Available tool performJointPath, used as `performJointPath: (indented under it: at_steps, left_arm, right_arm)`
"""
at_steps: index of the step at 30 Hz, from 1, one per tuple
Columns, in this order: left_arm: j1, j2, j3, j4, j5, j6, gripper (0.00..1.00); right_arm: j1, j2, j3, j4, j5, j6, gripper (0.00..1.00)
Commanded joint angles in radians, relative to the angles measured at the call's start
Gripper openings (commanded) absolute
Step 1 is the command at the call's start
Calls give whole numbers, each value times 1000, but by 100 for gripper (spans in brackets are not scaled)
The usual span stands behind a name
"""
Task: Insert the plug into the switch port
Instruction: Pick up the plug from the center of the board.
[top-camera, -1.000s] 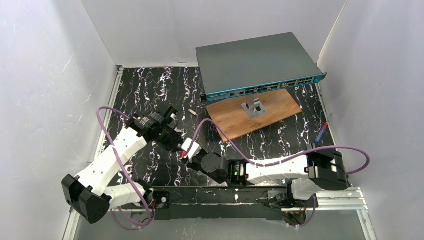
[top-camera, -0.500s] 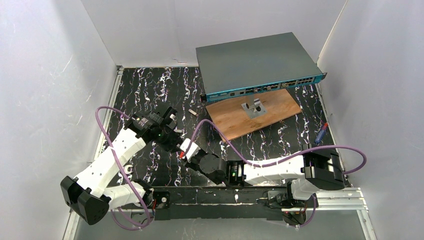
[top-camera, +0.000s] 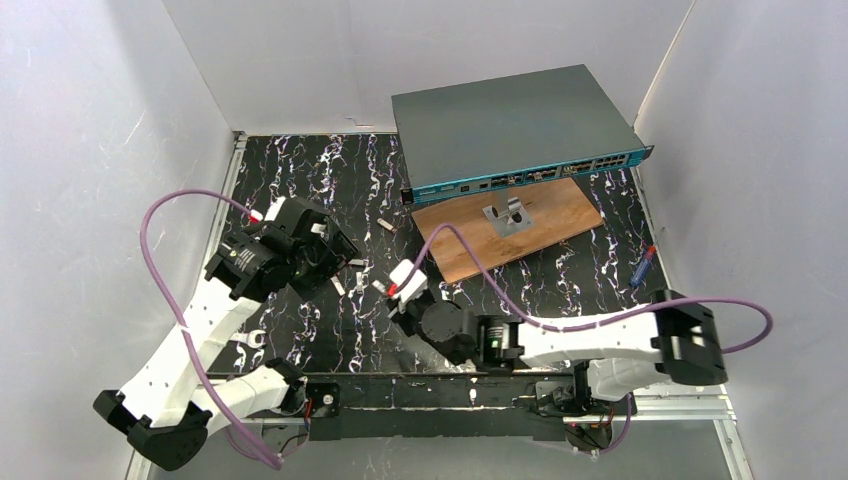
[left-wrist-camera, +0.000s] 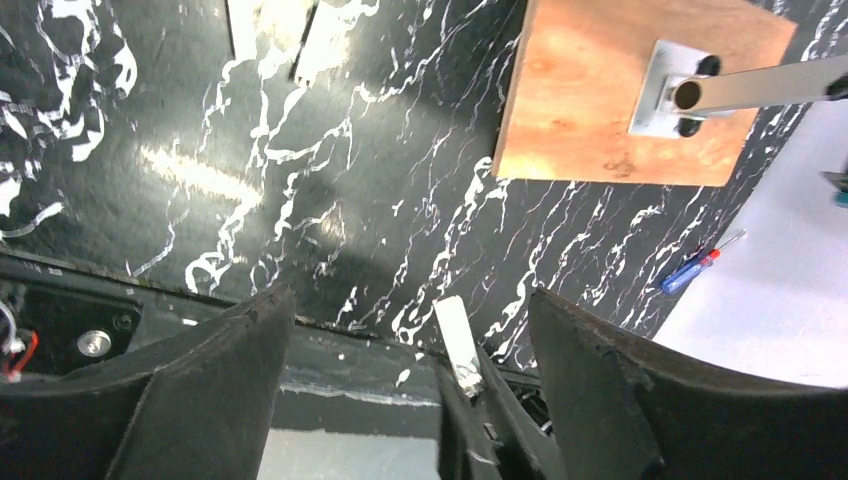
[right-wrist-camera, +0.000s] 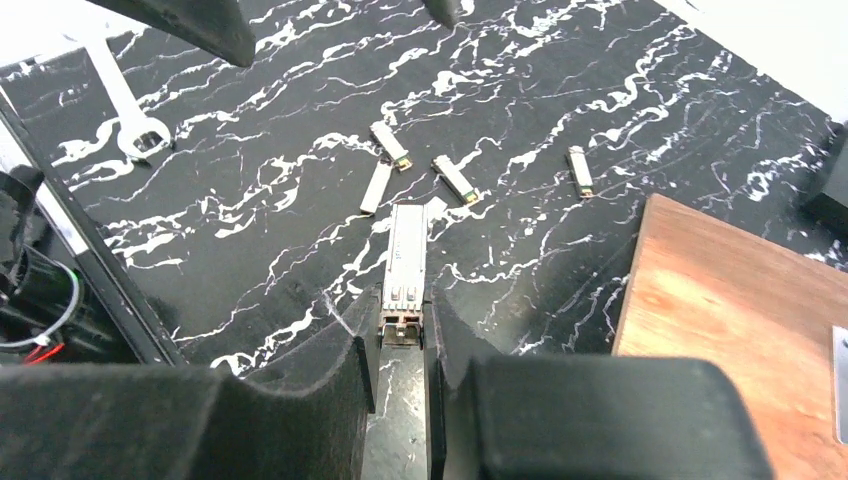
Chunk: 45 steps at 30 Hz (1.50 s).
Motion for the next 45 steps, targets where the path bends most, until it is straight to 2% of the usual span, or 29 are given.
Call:
performJointPath:
  at_steps: [1,4,10,14,18,24,30,34,39,45]
  left_arm:
    - [-4,-18,49,22,-92,210,91]
    - [-4,-26,51,69,-81,302,98]
    - [-4,-59,-8,186,-63,415,98]
    - [-3,-63,-30,253,-48,478,98]
    - [-4,-50,-25,294,-32,530,98]
    - [-3,-32,-32,347,-33,628,98]
    - [4,-29,-35,406,-23,701,98]
    - [21,-14,-10,436,2,746,98]
    - [52,-2,-7,506,87,776,98]
    - [96,25,-4,584,245,760,98]
  right_arm:
    - [1,-156,-17,-157,63,132,1]
    - [-1,-247,-7,-316,88,201,1]
    - [-1,-432,32,-650,162,328,1]
    - [-1,-545,65,-799,232,366,1]
    - [-2,-579,144,-923,335,372,1]
    - [-35,-494,257,-938,377,297,1]
    - [-228,-356,371,-837,133,223,1]
    - [-282,-308,446,-820,89,194,1]
    - [-339,-290,508,-859,78,201,1]
    - [-392,-305,571,-968,145,231,1]
